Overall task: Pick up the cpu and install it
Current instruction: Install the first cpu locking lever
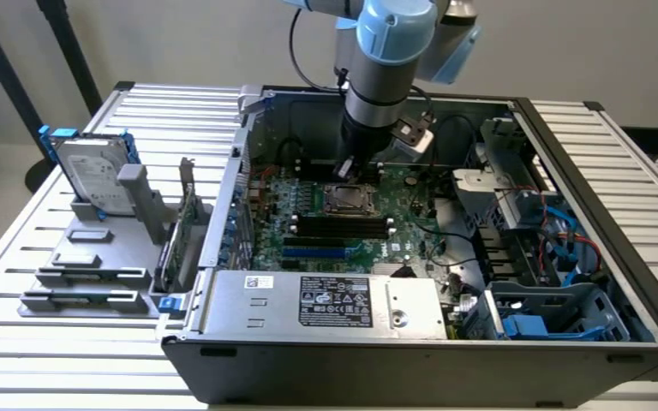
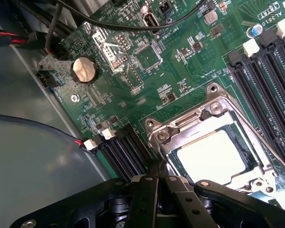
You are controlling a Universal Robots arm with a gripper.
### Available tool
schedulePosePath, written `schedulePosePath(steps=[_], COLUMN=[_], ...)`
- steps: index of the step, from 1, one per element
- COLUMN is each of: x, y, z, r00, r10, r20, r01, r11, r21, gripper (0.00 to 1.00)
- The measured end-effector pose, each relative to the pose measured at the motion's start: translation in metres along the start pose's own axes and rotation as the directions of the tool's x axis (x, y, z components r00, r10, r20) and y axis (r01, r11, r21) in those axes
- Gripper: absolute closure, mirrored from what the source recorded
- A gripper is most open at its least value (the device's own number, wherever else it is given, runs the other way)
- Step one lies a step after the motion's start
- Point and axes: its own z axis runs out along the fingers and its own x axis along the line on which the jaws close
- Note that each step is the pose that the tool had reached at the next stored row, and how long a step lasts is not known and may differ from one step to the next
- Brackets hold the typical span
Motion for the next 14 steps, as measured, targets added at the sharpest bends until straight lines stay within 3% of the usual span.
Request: schedulePosePath(steps=[14], x=[-0.0014], y=[0.0025], z=[-0.0018], r00=[1.0000], r10=[0.001], r20=[0.0004], r01=[-0.001], r11=[1.0000], r21=[0.0041], gripper=[0.89])
